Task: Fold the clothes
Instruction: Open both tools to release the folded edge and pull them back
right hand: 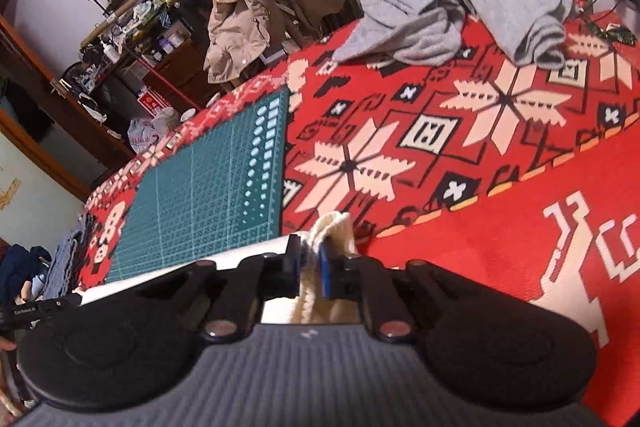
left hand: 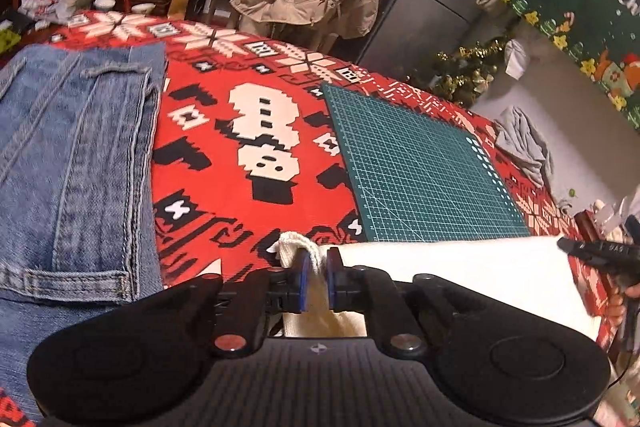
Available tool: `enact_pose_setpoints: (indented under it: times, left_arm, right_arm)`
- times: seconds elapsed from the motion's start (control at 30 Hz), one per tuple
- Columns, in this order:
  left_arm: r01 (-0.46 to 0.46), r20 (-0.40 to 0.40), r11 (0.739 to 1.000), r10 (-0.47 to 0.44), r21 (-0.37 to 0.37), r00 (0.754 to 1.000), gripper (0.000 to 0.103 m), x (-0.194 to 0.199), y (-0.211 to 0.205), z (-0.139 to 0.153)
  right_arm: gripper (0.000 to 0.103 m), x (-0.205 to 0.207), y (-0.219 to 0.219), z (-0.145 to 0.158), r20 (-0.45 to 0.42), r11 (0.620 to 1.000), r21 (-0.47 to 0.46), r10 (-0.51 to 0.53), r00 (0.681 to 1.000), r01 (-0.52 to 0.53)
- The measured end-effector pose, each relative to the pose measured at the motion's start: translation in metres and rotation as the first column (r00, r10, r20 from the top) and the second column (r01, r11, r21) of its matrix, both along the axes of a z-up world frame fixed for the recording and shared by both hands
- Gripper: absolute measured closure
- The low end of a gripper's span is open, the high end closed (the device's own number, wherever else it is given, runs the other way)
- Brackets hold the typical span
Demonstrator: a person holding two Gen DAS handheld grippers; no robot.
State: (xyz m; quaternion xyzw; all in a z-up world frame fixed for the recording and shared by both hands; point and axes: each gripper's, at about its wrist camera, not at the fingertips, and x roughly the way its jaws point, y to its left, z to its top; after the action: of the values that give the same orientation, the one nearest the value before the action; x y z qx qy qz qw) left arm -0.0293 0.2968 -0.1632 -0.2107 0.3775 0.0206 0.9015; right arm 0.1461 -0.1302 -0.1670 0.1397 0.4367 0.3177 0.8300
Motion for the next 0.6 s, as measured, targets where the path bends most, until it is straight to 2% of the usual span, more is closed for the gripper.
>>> enact_pose_setpoints:
  times: [0.03, 0.07, 0.1, 0.2, 0.27, 0.33, 0.43, 0.53, 0.6]
  left_arm:
    - [0.000, 0.008, 1.000, 0.000, 0.028, 1.000, 0.079, -0.002, -0.004, 0.004]
    - [0.000, 0.016, 0.998, -0.001, 0.056, 1.000, 0.067, -0.004, -0.007, 0.008]
    - [-0.001, 0.024, 0.996, -0.001, 0.085, 1.000, 0.064, -0.007, -0.012, 0.012]
    - [0.010, 0.046, 0.991, -0.016, 0.131, 0.999, 0.060, -0.015, -0.025, 0.024]
    - [0.006, 0.047, 0.991, -0.013, 0.137, 0.999, 0.048, -0.019, -0.035, 0.030]
    - [0.014, 0.045, 0.987, -0.021, 0.158, 0.999, 0.046, -0.023, -0.045, 0.034]
    - [0.032, 0.037, 0.980, -0.040, 0.196, 0.998, 0.044, -0.028, -0.062, 0.037]
    - [0.050, 0.043, 0.971, -0.062, 0.233, 0.997, 0.044, -0.034, -0.079, 0.037]
    - [0.057, 0.032, 0.968, -0.067, 0.245, 0.997, 0.044, -0.037, -0.089, 0.036]
  right_arm:
    - [0.090, -0.002, 0.000, 0.004, 0.012, 1.000, -0.004, 0.001, 1.000, -0.001]
    - [0.081, -0.005, -0.001, 0.009, 0.032, 1.000, -0.019, 0.003, 0.999, -0.003]
    - [0.073, -0.009, -0.002, 0.015, 0.053, 0.999, -0.032, 0.008, 0.999, -0.006]
    - [0.071, -0.022, -0.003, 0.031, 0.107, 0.997, -0.069, 0.035, 0.994, -0.028]
    - [0.065, -0.031, -0.002, 0.041, 0.133, 0.993, -0.104, 0.061, 0.989, -0.048]
    - [0.060, -0.041, 0.001, 0.047, 0.146, 0.988, -0.139, 0.083, 0.986, -0.062]
    - [0.047, -0.056, 0.003, 0.055, 0.166, 0.985, -0.149, 0.108, 0.980, -0.083]
    - [0.027, -0.073, 0.004, 0.062, 0.194, 0.985, -0.147, 0.117, 0.974, -0.089]
    - [0.009, -0.086, 0.007, 0.066, 0.222, 0.983, -0.152, 0.135, 0.966, -0.102]
